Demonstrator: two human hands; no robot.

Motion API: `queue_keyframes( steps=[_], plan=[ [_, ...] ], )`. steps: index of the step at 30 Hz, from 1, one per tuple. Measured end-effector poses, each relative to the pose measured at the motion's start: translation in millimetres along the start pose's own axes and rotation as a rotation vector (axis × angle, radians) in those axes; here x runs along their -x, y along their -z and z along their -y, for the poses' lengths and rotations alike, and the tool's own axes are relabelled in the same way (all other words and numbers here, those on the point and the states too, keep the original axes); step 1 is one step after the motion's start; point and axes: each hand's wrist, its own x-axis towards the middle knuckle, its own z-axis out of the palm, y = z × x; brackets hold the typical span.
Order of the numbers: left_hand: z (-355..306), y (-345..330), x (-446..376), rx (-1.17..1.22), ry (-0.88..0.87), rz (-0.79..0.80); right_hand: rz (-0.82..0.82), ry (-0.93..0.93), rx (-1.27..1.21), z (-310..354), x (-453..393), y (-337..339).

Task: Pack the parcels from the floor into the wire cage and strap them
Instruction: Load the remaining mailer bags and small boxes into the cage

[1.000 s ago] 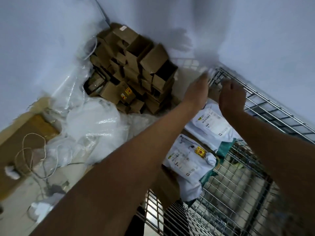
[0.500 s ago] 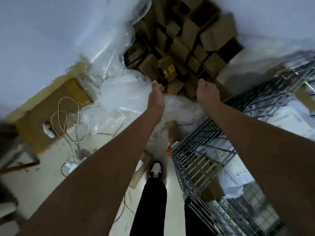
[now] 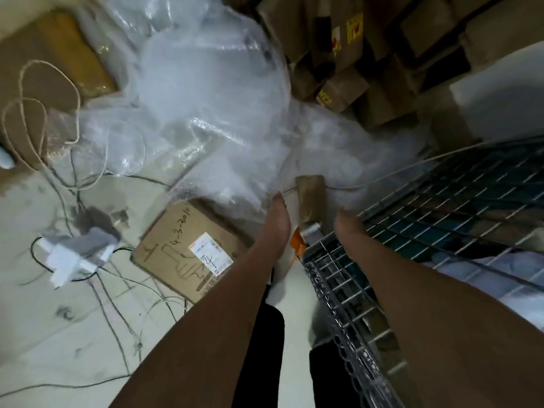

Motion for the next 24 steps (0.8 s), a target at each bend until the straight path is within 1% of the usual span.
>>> queue_keyframes(
  steps=[1,2,3,4,5,6,7,8,9,11,13,15,17,19,21,24],
  plan=[
    [2,-1,-7,-0.008,0.012,0.001,-0.035,-0.016,0.034,-3,-9,-5],
    [6,-2,-16,-0.008,0.024,-0.001,-0.110,-0.034,0.057,-6,-18,-11],
    [7,-6,-21,-0.017,0.039,0.009,-0.226,-0.027,0.091,-9,-26,-15],
    [10,-10,-32,-0.012,0.059,0.022,-0.334,0.010,0.142,-8,-32,-17],
    [9,-14,-39,-0.021,0.066,0.033,-0.433,0.090,0.214,-8,-38,-20],
    [10,-17,-47,-0.048,0.044,0.042,-0.460,0.180,0.244,-8,-46,-23],
    [11,-23,-53,-0.079,0.043,0.035,-0.437,0.259,0.258,-7,-54,-26],
    [16,-28,-63,-0.109,0.029,0.025,-0.377,0.310,0.231,-5,-62,-30],
    [19,-33,-73,-0.104,0.036,0.017,-0.285,0.315,0.171,0,-69,-33],
    [31,-39,-95,-0.100,0.027,0.010,-0.121,0.245,0.062,5,-82,-42],
    [45,-44,-115,-0.074,0.033,0.061,-0.003,0.140,0.019,6,-95,-52],
    [52,-43,-124,-0.005,0.056,0.113,0.110,0.087,-0.031,6,-103,-65],
    [56,-41,-129,0.051,0.083,0.141,0.141,0.054,-0.110,6,-110,-74],
    [61,-40,-131,0.085,0.119,0.161,0.077,0.023,-0.169,3,-115,-79],
    [63,-38,-135,0.055,0.120,0.168,0.072,0.009,-0.233,-1,-119,-82],
    [61,-31,-145,-0.030,0.078,0.173,0.083,0.021,-0.320,-3,-122,-84]
  ],
)
